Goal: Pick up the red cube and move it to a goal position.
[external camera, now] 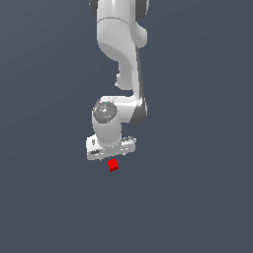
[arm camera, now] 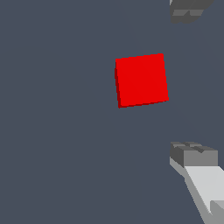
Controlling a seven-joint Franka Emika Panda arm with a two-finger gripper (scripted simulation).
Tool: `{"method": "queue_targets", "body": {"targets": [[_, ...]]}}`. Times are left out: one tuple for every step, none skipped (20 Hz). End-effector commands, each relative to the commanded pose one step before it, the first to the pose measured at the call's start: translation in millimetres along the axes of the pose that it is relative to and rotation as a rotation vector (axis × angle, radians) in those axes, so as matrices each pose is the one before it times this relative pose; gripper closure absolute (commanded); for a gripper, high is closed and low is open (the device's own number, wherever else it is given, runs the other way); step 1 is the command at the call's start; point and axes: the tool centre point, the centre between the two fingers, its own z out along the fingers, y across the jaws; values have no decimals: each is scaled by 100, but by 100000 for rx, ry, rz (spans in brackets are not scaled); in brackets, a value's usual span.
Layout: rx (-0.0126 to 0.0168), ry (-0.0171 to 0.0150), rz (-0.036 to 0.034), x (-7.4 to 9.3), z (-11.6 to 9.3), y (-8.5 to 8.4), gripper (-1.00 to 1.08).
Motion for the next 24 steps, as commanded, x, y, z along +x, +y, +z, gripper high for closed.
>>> {"method": "queue_targets", "body": {"targets": [[235,25,-3926,650,1515,258,-92],[70,-41,-1244,206,498,88,-92],[62,-39,-1134,189,453,81,-92],[54,-36,-1027,172,409,73,-92],[47,-33,-919,156,366,66,-92],[40,-30,-816,140,322,57,-92],[33,-28,-710,124,279,50,-92],[26,-25,-601,107,235,44,-92],[19,-22,-502,93,192,34,-92],[13,-19,-402,78,150,25,-92],[7,-16,-300,62,109,19,-92],[2,-12,-195,43,70,17,-92],[0,-8,-119,29,38,3,-92],[0,0,0,-1,10,24,-92],[0,0,0,0,0,0,108],[0,0,0,0,0,0,108],[0,0,0,0,0,0,108],[0,0,0,0,0,0,108],[0,0,0,0,0,0,108],[0,0,0,0,0,0,108],[0,0,0,0,0,0,108],[0,0,0,0,0,0,108],[0,0,0,0,0,0,108],[0,0,0,0,0,0,108]]}}
